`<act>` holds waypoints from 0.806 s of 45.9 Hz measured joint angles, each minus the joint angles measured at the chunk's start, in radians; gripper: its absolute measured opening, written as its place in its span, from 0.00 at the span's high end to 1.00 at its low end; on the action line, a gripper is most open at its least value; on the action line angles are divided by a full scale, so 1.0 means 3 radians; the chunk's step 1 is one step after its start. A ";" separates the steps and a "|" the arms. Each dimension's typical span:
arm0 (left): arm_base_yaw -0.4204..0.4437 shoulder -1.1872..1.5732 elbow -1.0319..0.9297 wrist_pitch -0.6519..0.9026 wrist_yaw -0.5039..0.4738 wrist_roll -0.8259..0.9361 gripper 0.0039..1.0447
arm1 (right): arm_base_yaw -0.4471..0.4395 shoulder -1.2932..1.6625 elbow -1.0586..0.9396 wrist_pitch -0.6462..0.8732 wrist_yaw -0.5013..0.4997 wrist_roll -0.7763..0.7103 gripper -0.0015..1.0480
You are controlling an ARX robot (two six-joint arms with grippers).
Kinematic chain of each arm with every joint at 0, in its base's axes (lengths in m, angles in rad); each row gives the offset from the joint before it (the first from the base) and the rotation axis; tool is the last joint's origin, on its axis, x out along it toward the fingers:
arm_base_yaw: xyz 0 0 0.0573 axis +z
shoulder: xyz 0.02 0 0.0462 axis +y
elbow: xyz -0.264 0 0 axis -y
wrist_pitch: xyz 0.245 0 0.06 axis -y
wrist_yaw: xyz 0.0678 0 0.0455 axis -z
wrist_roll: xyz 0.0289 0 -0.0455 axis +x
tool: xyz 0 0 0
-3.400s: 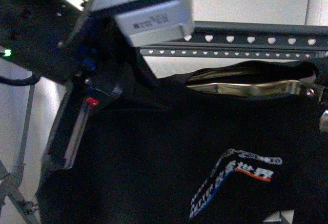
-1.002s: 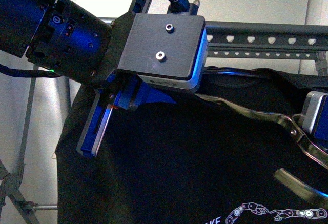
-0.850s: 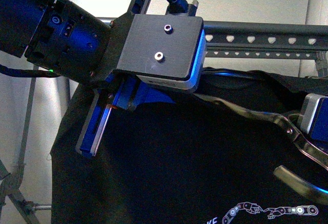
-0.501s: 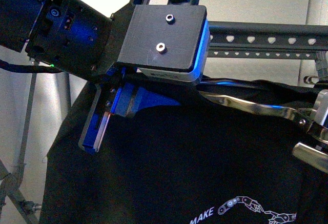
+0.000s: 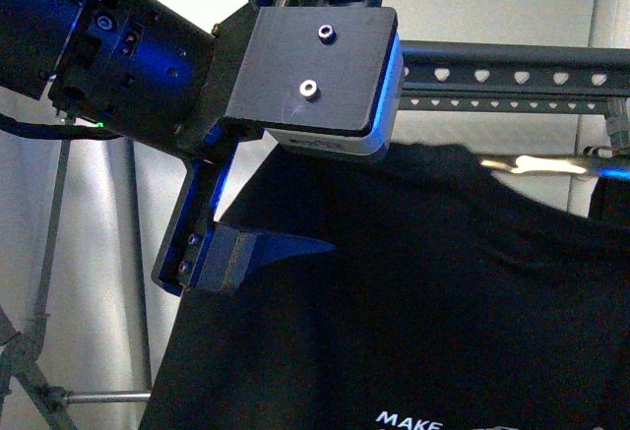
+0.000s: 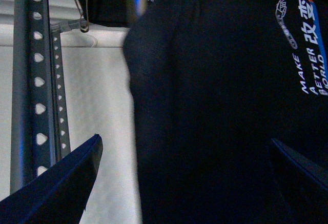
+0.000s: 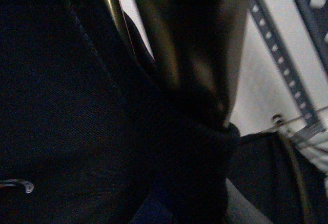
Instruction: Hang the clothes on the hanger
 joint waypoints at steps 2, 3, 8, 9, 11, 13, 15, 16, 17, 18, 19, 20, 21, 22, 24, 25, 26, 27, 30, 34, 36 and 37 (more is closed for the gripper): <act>0.0000 0.0000 0.0000 0.0000 0.0001 0.0000 0.06 | -0.0095 -0.0167 -0.0006 -0.0378 -0.0100 0.0205 0.94; 0.0000 0.0000 0.0000 0.0001 -0.0003 -0.0006 0.06 | -0.0150 -0.0275 -0.0013 -0.0628 -0.0206 0.0309 0.94; -0.0018 -0.0038 -0.0160 0.0581 -0.0562 -0.0944 0.06 | -0.0267 -0.0558 -0.0005 -0.1418 -0.0369 0.0549 0.94; -0.0018 -0.0038 -0.0175 0.0729 -0.0731 -0.1427 0.06 | -0.0290 -0.0617 0.0009 -0.1577 -0.0393 0.0590 0.94; -0.0018 -0.0039 -0.0181 0.0912 -0.0946 -0.2040 0.06 | -0.0317 -0.0696 0.0033 -0.1957 -0.0482 0.0649 0.94; -0.0001 -0.0076 -0.0175 0.1068 -0.1218 -0.2972 0.06 | -0.0357 -0.0800 0.0071 -0.2447 -0.0618 0.0671 0.95; 0.0031 -0.0127 -0.0173 0.1122 -0.1453 -0.3939 0.06 | -0.0373 -0.0855 0.0111 -0.2866 -0.0631 0.0660 0.96; 0.0046 -0.0156 -0.0173 0.1151 -0.1535 -0.4449 0.06 | -0.0375 -0.0871 0.0132 -0.3079 -0.0628 0.0640 0.97; 0.0057 -0.0173 -0.0173 0.1175 -0.1581 -0.4753 0.06 | -0.0375 -0.0875 0.0144 -0.3195 -0.0622 0.0638 0.97; 0.0070 -0.0195 -0.0173 0.1214 -0.1666 -0.5201 0.06 | -0.0374 -0.0880 0.0160 -0.3332 -0.0605 0.0646 0.97; 0.0081 -0.0209 -0.0172 0.1228 -0.1729 -0.5360 0.06 | -0.0370 -0.0880 0.0172 -0.3395 -0.0591 0.0656 0.97; 0.0090 -0.0224 -0.0170 0.1236 -0.1781 -0.5522 0.06 | -0.0360 -0.0880 0.0186 -0.3438 -0.0575 0.0673 0.97; 0.0111 -0.0242 -0.0170 0.1250 -0.1867 -0.5732 0.06 | -0.0340 -0.0876 0.0205 -0.3464 -0.0570 0.0731 0.97; 0.0132 -0.0256 -0.0164 0.1251 -0.1981 -0.5834 0.06 | -0.0314 -0.0868 0.0234 -0.3489 -0.0582 0.0805 0.97; 0.0159 -0.0268 -0.0150 0.1219 -0.2160 -0.5942 0.06 | -0.0267 -0.0857 0.0284 -0.3524 -0.0619 0.0933 0.97; 0.0175 -0.0275 -0.0146 0.1202 -0.2251 -0.5983 0.06 | -0.0235 -0.0849 0.0310 -0.3534 -0.0635 0.1011 0.97; 0.0193 -0.0281 -0.0146 0.1188 -0.2341 -0.6010 0.06 | -0.0203 -0.0842 0.0334 -0.3540 -0.0637 0.1069 0.97; 0.0210 -0.0285 -0.0146 0.1165 -0.2430 -0.6046 0.06 | -0.0170 -0.0832 0.0361 -0.3544 -0.0636 0.1179 0.97; 0.0253 -0.0308 -0.0145 0.1072 -0.2642 -0.6147 0.06 | -0.0078 -0.0790 0.0432 -0.3552 -0.0615 0.1419 0.97; 0.0345 -0.0393 -0.0159 0.0985 -0.2988 -0.6352 0.06 | 0.0126 -0.0621 0.0632 -0.3540 -0.0491 0.1937 0.97; 0.0380 -0.0483 -0.0220 0.1102 -0.3141 -0.6352 0.06 | 0.0256 -0.0488 0.0773 -0.3475 -0.0362 0.2312 0.97; 0.0395 -0.0548 -0.0262 0.1162 -0.3138 -0.6364 0.06 | 0.0315 -0.0415 0.0848 -0.3435 -0.0326 0.2487 0.97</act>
